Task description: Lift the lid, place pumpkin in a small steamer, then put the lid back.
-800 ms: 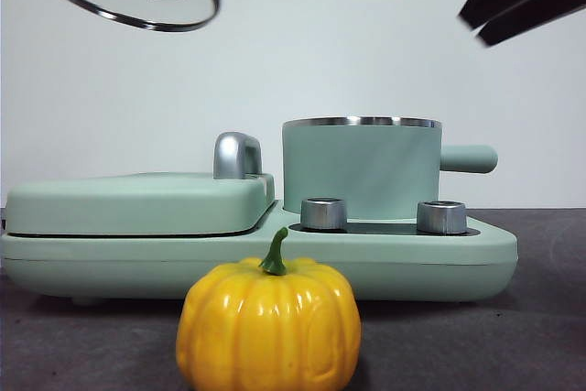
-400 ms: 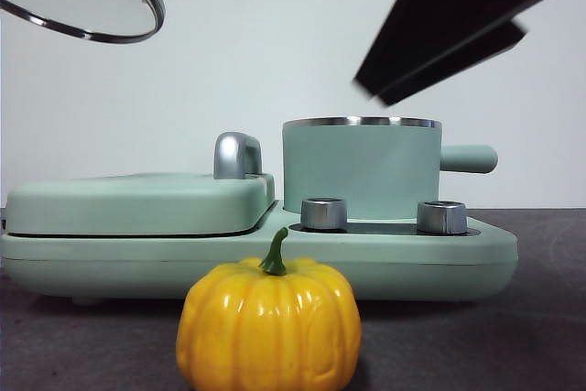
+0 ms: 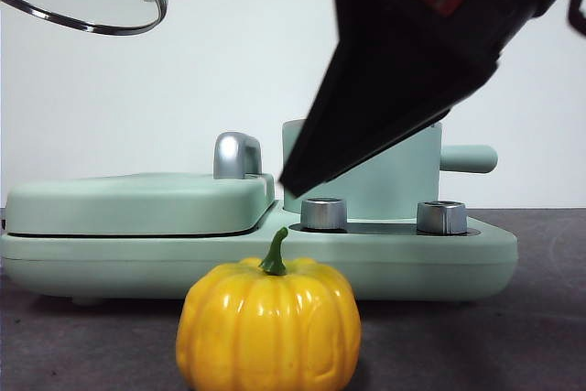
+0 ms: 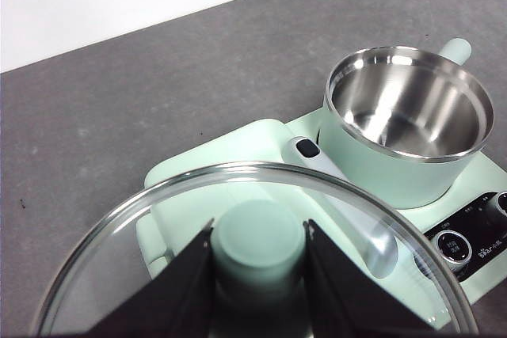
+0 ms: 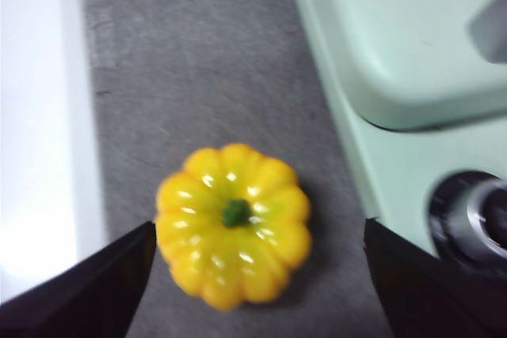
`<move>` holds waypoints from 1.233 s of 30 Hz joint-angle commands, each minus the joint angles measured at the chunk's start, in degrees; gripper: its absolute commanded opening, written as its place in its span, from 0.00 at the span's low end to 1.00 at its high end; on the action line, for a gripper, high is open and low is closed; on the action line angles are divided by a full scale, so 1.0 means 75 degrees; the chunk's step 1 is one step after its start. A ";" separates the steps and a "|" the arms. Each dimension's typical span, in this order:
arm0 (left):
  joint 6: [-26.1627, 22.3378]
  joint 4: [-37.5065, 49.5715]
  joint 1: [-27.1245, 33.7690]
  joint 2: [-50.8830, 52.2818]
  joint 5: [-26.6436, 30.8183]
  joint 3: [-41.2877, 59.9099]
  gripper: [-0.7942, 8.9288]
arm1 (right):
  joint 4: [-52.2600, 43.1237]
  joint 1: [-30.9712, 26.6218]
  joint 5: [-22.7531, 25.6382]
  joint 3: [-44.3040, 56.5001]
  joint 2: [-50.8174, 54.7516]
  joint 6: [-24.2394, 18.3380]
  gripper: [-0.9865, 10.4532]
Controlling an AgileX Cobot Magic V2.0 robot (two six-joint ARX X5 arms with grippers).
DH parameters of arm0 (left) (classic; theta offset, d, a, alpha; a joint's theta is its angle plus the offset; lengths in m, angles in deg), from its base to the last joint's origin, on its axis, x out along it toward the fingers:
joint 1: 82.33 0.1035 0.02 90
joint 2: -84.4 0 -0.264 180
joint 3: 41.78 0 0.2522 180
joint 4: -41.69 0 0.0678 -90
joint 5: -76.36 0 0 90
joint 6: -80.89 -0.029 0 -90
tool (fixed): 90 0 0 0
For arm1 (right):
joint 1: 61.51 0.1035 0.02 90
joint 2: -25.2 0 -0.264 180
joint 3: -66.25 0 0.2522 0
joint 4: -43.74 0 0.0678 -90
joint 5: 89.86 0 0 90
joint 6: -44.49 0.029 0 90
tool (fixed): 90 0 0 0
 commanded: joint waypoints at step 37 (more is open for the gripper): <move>0.0026 0.0254 -0.0012 -0.0020 0.0219 -0.0114 0.09 | -0.0539 0.0335 -0.0009 -0.0169 -0.1740 0.0195 0.42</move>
